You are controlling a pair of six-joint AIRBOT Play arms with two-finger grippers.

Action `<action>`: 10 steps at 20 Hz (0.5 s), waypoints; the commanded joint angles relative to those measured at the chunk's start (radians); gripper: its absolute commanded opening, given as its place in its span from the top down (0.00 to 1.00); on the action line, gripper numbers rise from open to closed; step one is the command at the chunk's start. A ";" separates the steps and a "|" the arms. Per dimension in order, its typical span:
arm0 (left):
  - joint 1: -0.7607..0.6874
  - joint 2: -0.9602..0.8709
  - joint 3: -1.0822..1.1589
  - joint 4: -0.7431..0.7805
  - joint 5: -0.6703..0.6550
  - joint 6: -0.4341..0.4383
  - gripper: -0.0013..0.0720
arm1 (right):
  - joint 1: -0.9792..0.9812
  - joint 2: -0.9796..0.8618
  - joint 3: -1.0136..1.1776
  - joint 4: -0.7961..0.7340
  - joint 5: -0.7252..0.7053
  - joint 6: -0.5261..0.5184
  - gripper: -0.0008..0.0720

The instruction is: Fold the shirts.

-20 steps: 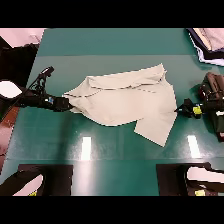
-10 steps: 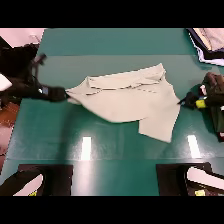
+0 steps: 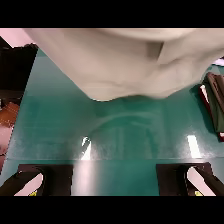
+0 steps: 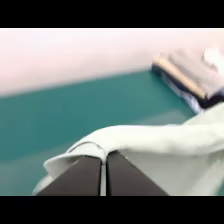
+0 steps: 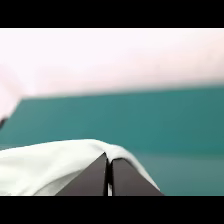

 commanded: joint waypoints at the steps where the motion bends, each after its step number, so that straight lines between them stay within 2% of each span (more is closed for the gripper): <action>1: 0.005 0.073 0.166 0.007 0.074 -0.002 0.95 | 0.000 0.098 0.224 -0.059 -0.043 0.032 0.97; 6: 0.005 0.203 0.166 0.011 0.113 -0.002 0.95 | 0.000 0.101 0.424 -0.379 0.089 0.197 0.97; 8: 0.005 0.200 0.159 0.062 0.036 -0.004 0.95 | 0.000 0.042 0.490 -0.428 0.197 0.248 0.98; 10: 0.005 0.193 0.080 0.179 -0.068 -0.065 0.95 | 0.000 -0.035 0.498 -0.422 0.304 0.291 0.98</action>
